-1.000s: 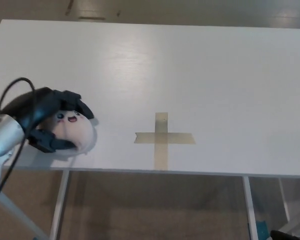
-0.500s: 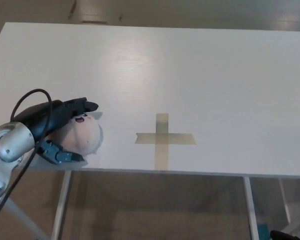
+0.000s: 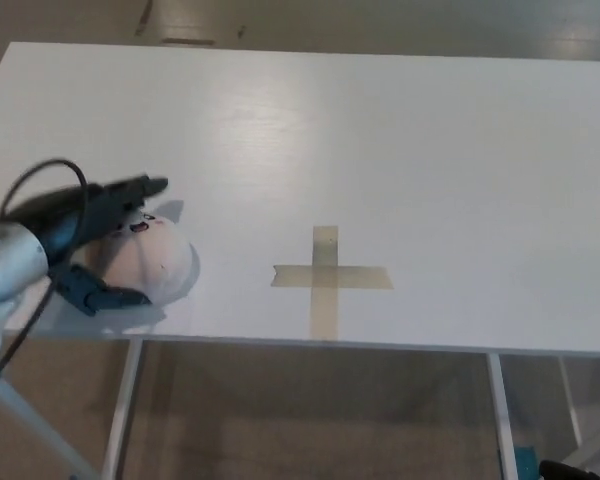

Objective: Use the left hand to take the pink dumpling toy on a person's hand and put it on the desk.

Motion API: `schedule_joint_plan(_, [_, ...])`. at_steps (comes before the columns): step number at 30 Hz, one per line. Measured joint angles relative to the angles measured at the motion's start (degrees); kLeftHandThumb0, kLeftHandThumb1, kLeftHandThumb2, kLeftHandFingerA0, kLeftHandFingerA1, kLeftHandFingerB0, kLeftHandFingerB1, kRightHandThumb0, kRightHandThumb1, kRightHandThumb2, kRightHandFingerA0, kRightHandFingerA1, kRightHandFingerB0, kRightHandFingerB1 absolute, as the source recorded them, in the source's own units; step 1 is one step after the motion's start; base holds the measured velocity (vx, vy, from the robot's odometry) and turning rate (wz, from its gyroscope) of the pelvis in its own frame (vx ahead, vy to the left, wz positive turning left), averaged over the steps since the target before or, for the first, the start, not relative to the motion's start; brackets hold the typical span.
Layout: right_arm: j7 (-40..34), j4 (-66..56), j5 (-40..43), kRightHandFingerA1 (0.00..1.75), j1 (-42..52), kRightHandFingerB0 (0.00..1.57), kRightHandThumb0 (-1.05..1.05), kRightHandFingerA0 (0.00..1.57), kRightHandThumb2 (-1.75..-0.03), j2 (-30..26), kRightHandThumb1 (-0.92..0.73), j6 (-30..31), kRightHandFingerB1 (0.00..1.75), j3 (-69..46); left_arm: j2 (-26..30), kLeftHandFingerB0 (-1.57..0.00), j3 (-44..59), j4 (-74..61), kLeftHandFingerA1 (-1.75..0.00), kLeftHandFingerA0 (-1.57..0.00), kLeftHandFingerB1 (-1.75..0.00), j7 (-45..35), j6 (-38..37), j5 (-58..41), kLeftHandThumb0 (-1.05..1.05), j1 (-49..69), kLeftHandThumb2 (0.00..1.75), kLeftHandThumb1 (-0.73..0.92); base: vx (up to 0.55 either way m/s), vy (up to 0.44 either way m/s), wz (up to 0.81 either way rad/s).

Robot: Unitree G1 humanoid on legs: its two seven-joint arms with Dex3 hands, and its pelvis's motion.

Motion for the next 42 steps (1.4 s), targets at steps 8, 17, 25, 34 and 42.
schedule_joint_plan(8, [0.0, 0.0, 0.0, 0.58, -0.1, 0.45, -0.37, 0.5, -0.84, -0.2, -0.5, 0.1, 0.55, -0.1, 4.5, 0.0, 5.7, -6.6, 0.0, 0.0, -0.04, -3.7, 1.9, -2.3, -0.9, -5.6, 0.66, 0.4, 0.0, 0.0, 0.0])
schedule_joint_plan(17, [0.2, 0.1, -0.1, 0.58, 0.1, 0.42, -0.36, 0.5, -0.84, -0.4, -0.5, 0.2, 0.54, 0.2, 10.1, 0.0, 17.2, -16.3, 0.0, 0.0, -0.03, -7.5, 0.8, -8.9, -0.92, -6.1, 0.66, 0.4, 0.0, 0.0, 0.0])
schedule_joint_plan(25, [0.2, 0.0, -0.2, 0.58, -0.1, 0.43, -0.37, 0.5, -0.83, -0.5, -0.5, 0.2, 0.55, 0.4, 11.8, -0.3, 33.4, -26.4, -0.43, -0.32, -0.39, -9.7, -1.5, -16.0, -0.54, 4.8, 0.68, 0.36, 0.0, 0.0, 0.0])
schedule_joint_plan(34, [0.2, 0.1, -0.3, 0.58, -0.2, 0.42, -0.37, 0.51, -0.83, -0.5, -0.5, 0.2, 0.54, 0.9, 4.0, -0.6, 50.3, -35.9, -0.49, -0.74, -0.43, -13.2, -3.8, -24.4, -0.36, 27.0, 0.53, 0.46, 0.0, 0.0, 0.0])
schedule_joint_plan(42, [0.1, 0.4, -0.4, 0.58, -0.2, 0.43, -0.37, 0.51, -0.84, -0.5, -0.5, 0.2, 0.54, 1.6, -8.0, -0.74, 60.0, -38.0, -0.56, -0.91, -0.49, -16.4, -7.1, -30.8, -0.35, 49.5, 0.54, 0.48, 0.0, 0.0, 0.0])
